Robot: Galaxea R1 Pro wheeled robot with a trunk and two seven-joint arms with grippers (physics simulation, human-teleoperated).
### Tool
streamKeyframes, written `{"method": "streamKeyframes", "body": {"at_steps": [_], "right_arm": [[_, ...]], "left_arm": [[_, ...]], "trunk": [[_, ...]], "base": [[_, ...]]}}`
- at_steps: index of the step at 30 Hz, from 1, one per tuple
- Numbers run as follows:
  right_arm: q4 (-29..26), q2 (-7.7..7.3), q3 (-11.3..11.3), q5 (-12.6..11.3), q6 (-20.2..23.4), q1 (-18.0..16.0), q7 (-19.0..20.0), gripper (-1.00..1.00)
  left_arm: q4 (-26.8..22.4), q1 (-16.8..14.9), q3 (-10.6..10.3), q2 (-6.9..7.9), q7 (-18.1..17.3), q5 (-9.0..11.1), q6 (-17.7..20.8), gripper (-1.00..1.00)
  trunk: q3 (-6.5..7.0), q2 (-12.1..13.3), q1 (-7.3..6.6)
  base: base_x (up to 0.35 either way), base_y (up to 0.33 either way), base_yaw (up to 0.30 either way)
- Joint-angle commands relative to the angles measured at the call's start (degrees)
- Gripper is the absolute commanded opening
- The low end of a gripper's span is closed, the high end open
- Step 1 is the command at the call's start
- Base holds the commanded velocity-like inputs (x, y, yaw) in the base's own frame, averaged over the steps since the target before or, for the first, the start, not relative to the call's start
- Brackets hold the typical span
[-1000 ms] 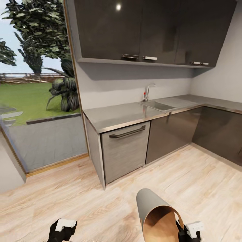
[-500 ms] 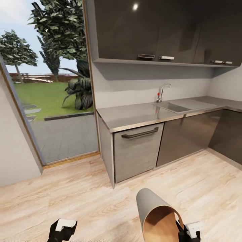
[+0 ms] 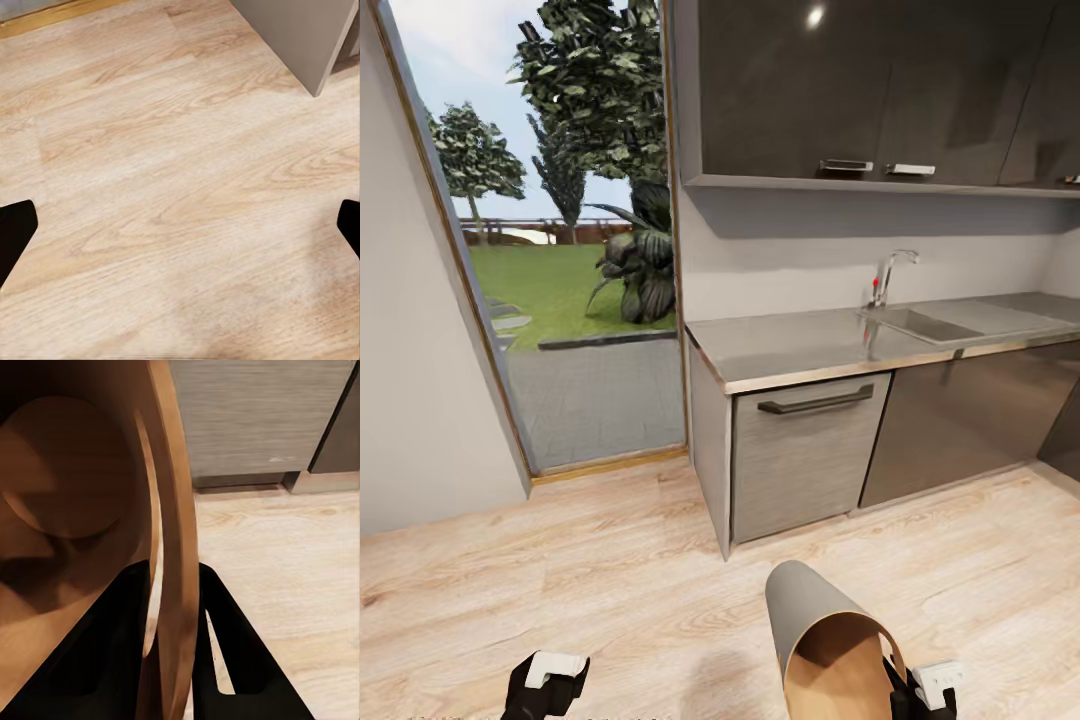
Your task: Put the three can of soda from the living room inside the tash can in the kitchen.
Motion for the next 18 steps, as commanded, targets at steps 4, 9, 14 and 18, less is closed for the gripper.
{"method": "streamKeyframes", "body": {"at_steps": [4,9,14,18], "right_arm": [[-0.1,0.01,-0.3,-0.2,0.0,0.0,0.2,-1.00],[-0.1,0.01,-0.3,-0.2,0.0,0.0,0.2,-1.00],[-0.1,0.01,-0.3,-0.2,0.0,-0.1,0.2,-1.00],[-0.1,0.01,-0.3,-0.2,0.0,-0.1,0.2,-1.00]], "left_arm": [[0.0,0.0,0.0,0.00,0.0,0.0,0.0,1.00],[0.0,0.0,0.0,0.00,0.0,0.0,0.0,1.00],[0.0,0.0,0.0,0.00,0.0,0.0,0.0,1.00],[0.0,0.0,0.0,0.00,0.0,0.0,0.0,1.00]], "trunk": [[0.01,0.0,0.00],[0.01,0.0,0.00],[0.01,0.0,0.00],[0.01,0.0,0.00]], "base": [[0.000,0.000,0.243],[0.000,0.000,0.243],[0.000,0.000,0.243],[0.000,0.000,0.243]]}}
